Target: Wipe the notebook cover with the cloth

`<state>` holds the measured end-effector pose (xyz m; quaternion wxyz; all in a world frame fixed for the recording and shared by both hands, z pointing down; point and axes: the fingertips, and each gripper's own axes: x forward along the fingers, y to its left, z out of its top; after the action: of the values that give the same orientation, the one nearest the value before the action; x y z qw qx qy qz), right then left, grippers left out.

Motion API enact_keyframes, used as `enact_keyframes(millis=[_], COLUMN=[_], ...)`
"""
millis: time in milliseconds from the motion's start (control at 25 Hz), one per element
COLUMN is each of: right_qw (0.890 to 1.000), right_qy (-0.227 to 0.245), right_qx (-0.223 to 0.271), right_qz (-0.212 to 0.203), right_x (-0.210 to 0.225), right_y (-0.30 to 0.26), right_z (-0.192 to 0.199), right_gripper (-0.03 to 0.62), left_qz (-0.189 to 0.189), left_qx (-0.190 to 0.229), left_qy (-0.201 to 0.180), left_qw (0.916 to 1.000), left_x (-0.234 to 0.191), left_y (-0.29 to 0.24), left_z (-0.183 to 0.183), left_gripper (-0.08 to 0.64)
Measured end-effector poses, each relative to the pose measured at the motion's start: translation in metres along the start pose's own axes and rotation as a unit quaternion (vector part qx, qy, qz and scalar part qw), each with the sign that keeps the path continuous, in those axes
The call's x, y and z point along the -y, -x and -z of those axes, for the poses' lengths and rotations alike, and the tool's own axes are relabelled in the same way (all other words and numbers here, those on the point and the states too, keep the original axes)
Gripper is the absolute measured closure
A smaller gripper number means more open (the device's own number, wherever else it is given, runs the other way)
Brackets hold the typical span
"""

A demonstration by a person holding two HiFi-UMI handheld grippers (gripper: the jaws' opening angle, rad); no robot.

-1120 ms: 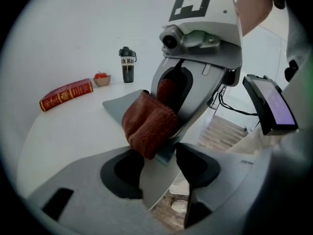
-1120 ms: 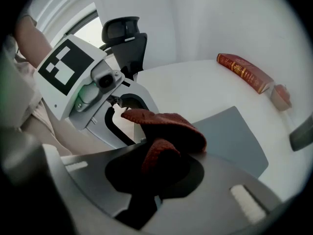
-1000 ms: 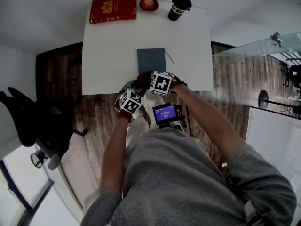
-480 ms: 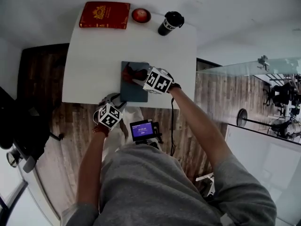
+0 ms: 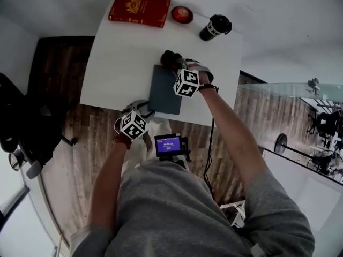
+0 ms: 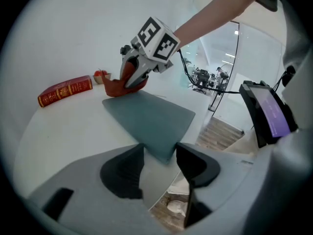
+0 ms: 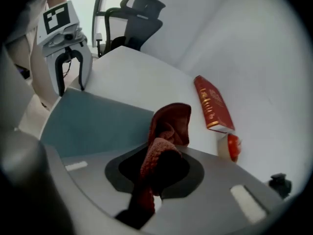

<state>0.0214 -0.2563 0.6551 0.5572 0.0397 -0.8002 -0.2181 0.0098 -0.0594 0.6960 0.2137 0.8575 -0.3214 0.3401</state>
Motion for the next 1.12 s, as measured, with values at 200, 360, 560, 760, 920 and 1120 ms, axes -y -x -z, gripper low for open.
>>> enact_keyframes(millis=[200,360,560,760,920,1120], right_qw=[0.996,0.991,0.989,0.987,0.986,0.983], right_qy=[-0.077,-0.118,-0.136,-0.15,-0.158,-0.171], right_qx=[0.001,-0.006,-0.004,-0.004,0.0,0.009], right_qz=[-0.044,-0.059,-0.053,-0.058,-0.061,-0.066], right_x=[-0.027,-0.027,-0.034,-0.041,-0.049,-0.06], right_y=[-0.013,-0.013,-0.012,-0.009,-0.006,-0.002], right_z=[0.002,0.001,-0.001,-0.002,-0.005,-0.009], right_gripper=[0.52,0.522,0.522,0.522,0.522,0.522], left_qz=[0.002,-0.007,-0.009,-0.013,-0.014,-0.015], left_qx=[0.0,0.0,-0.001,-0.001,-0.002,-0.001], left_qy=[0.004,-0.004,-0.004,-0.008,-0.007,-0.01], left_qw=[1.0,1.0,1.0,0.9999,0.9999,0.9998], left_x=[0.001,-0.001,-0.001,-0.001,-0.001,-0.003], left_y=[0.0,0.0,-0.001,-0.002,-0.001,-0.001], left_z=[0.0,0.001,0.002,0.002,0.002,0.002], left_gripper=[0.354,0.356,0.356,0.356,0.357,0.357])
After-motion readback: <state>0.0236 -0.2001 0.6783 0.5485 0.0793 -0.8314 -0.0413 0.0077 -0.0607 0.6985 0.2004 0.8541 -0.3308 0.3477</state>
